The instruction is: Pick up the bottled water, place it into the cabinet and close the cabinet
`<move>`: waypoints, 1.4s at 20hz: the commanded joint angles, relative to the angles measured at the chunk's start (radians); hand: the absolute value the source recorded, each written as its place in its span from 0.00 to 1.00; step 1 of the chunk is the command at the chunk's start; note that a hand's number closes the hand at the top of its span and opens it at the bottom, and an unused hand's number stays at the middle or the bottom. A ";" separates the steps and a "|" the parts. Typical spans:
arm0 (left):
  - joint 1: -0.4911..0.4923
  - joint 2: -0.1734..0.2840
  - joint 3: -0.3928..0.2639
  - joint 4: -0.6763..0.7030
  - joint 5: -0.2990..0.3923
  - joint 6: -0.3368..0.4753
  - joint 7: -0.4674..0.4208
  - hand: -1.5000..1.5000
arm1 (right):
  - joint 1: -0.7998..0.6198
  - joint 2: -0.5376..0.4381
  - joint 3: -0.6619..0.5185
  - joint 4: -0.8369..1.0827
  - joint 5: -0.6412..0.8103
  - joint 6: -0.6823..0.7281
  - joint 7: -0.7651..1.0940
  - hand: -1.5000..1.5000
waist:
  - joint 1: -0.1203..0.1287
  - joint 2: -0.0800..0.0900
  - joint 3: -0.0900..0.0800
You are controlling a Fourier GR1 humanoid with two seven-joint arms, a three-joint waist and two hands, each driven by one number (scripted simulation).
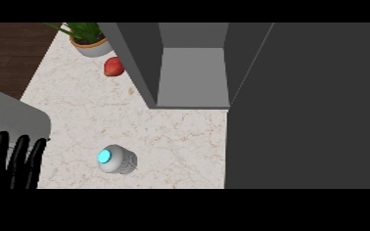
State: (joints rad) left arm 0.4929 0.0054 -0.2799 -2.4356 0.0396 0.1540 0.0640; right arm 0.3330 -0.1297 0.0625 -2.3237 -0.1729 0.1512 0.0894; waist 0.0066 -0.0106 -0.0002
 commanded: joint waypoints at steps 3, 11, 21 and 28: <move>0.209 -0.003 -0.162 -0.125 -0.067 0.023 -0.040 0.00 | 0.179 -0.008 -0.002 -0.107 -0.075 0.080 -0.022 0.00 | -0.005 0.004 0.001; 0.421 0.092 -0.213 -0.159 -0.018 -0.001 -0.190 0.00 | 0.259 -0.019 -0.038 -0.235 -0.115 0.087 0.018 0.00 | 0.000 0.002 0.000; 0.457 0.096 -0.256 -0.073 -0.031 0.043 -0.308 0.00 | 0.416 0.005 -0.001 -0.263 -0.081 0.153 -0.082 0.00 | -0.010 0.003 0.000; 0.386 0.081 -0.160 0.061 0.021 0.070 -0.290 0.00 | 0.485 -0.009 -0.001 -0.309 -0.078 0.185 -0.120 0.00 | -0.021 0.005 -0.001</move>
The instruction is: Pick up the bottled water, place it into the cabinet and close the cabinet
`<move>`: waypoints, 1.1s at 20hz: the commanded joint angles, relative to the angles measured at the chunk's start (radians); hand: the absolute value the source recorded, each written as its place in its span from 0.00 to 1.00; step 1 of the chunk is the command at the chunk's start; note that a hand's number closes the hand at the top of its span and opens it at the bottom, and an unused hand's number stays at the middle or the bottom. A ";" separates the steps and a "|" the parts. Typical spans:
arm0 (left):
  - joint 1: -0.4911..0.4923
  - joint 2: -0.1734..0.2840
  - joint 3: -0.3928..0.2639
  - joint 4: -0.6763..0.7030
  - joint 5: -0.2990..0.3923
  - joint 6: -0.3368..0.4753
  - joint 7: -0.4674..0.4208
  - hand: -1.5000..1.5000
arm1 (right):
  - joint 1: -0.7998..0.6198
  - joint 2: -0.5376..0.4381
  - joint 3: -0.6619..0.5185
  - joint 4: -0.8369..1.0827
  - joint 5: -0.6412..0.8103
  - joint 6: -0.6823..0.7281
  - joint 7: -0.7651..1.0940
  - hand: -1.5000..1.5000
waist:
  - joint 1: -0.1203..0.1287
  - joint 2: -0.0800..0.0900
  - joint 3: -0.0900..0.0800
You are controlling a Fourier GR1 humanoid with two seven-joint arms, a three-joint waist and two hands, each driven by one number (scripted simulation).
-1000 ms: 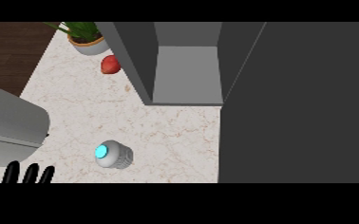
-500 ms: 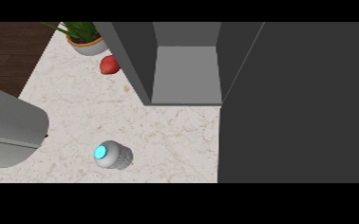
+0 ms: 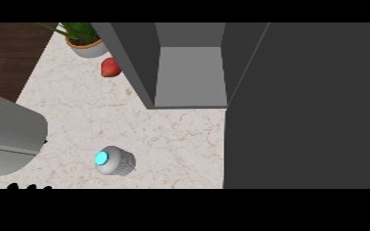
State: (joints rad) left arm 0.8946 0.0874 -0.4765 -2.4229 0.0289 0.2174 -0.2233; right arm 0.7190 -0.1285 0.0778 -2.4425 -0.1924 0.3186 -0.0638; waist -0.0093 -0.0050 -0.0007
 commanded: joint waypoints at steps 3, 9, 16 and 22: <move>-0.112 -0.017 0.119 0.098 0.097 0.017 0.056 0.00 | 0.152 -0.006 0.007 -0.183 -0.058 0.043 -0.002 0.00 | -0.018 0.003 0.000; -0.176 -0.016 0.231 0.289 0.200 -0.038 -0.047 0.00 | 0.181 -0.014 -0.011 -0.187 -0.061 0.061 -0.041 0.00 | -0.010 0.002 -0.001; -0.274 -0.041 0.271 0.545 0.200 -0.067 -0.141 0.00 | 0.273 -0.048 -0.079 -0.183 -0.125 0.116 -0.113 0.00 | -0.017 0.000 0.000; -0.423 -0.029 0.347 0.740 0.238 -0.109 -0.158 0.00 | 0.316 -0.029 -0.063 -0.193 -0.083 0.133 -0.171 0.00 | -0.013 0.003 -0.001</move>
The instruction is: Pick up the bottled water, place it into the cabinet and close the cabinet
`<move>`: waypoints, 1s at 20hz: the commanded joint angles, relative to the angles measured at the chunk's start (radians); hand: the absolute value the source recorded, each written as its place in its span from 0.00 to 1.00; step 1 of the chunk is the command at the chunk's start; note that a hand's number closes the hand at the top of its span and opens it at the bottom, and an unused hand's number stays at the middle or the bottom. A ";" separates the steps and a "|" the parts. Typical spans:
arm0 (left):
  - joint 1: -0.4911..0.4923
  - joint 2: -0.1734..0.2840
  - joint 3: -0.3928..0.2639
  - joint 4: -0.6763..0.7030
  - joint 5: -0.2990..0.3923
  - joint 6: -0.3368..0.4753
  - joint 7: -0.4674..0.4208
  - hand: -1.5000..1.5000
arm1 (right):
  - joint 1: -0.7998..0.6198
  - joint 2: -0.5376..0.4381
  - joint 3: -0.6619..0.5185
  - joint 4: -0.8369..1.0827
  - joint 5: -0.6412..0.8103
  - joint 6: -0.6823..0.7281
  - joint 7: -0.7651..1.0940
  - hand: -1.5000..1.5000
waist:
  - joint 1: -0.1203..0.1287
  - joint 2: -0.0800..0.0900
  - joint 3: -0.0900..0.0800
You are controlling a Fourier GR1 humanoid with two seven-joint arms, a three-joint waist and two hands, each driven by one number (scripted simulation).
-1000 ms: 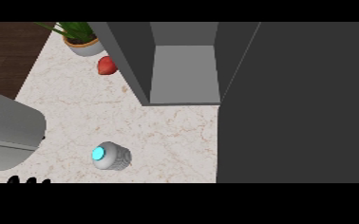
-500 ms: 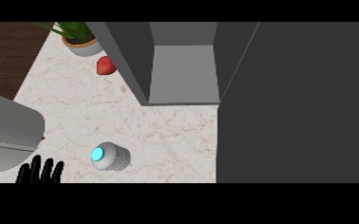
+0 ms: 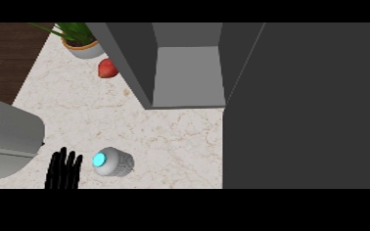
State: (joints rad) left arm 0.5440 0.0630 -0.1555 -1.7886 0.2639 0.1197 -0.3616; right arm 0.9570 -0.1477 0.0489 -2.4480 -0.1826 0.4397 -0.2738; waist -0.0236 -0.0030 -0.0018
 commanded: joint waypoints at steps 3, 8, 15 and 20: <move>-0.143 -0.011 0.067 0.194 0.020 -0.018 -0.044 0.00 | 0.098 0.000 -0.006 -0.208 -0.078 0.006 0.059 0.00 | 0.006 0.002 0.000; -0.209 -0.038 0.096 0.356 0.025 -0.040 -0.136 0.00 | 0.197 0.005 -0.060 -0.169 -0.059 0.074 -0.078 0.00 | -0.003 -0.001 0.000; -0.346 -0.050 0.154 0.598 0.010 -0.046 -0.255 0.00 | 0.202 -0.002 -0.086 -0.204 -0.111 0.073 -0.057 0.00 | 0.003 0.003 0.000; -0.361 -0.035 0.192 0.707 0.020 -0.084 -0.330 0.00 | 0.218 -0.015 -0.145 -0.154 -0.138 0.114 -0.119 0.00 | 0.008 0.002 0.000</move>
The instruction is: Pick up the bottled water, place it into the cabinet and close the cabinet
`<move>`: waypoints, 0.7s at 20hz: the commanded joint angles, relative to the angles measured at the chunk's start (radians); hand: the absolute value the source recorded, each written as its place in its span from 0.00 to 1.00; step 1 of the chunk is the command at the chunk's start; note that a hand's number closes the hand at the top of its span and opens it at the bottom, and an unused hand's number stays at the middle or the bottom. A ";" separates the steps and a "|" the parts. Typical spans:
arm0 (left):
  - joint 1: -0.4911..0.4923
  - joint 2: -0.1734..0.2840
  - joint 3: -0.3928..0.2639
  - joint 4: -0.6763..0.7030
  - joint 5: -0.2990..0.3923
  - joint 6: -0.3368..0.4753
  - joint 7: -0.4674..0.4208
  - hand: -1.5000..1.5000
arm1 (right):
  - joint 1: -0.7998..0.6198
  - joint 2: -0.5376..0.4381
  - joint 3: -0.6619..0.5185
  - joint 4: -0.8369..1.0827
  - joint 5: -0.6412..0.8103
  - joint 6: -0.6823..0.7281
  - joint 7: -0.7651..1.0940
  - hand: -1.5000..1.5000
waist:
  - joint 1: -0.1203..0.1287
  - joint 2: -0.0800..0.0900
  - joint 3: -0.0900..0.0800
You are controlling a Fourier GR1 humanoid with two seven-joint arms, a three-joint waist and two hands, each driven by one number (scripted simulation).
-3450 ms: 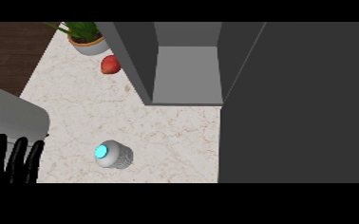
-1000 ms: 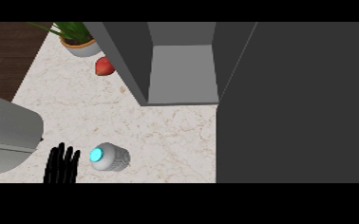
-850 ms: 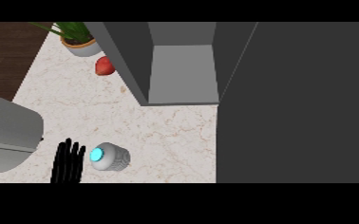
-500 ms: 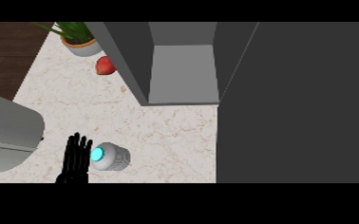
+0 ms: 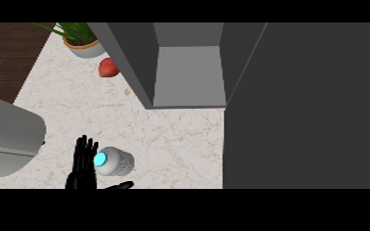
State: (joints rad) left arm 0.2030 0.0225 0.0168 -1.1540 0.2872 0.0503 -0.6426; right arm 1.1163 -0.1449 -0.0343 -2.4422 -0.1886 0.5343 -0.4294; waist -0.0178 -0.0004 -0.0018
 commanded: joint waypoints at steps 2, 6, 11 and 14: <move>-0.006 0.008 0.014 0.081 0.013 -0.067 -0.061 0.00 | 0.015 -0.003 -0.037 -0.160 -0.122 -0.012 0.089 0.00 | 0.011 0.001 0.001; -0.101 -0.022 -0.022 0.166 0.084 -0.055 -0.097 0.00 | 0.075 -0.006 -0.081 -0.167 -0.146 0.026 0.032 0.00 | 0.000 0.001 0.000; -0.192 0.012 0.058 0.283 0.134 -0.225 -0.120 0.00 | 0.040 -0.010 -0.096 -0.133 -0.151 0.028 0.033 0.00 | 0.005 0.002 0.000; -0.197 -0.022 0.041 0.328 0.138 -0.228 -0.167 0.00 | 0.072 0.015 -0.082 -0.116 -0.082 0.067 -0.021 0.00 | 0.000 -0.001 0.000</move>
State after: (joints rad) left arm 0.0392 0.0106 0.0538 -0.8749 0.3995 -0.1439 -0.7857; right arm 1.1290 -0.1359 -0.0848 -2.4303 -0.2002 0.5747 -0.4682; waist -0.0138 0.0007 -0.0011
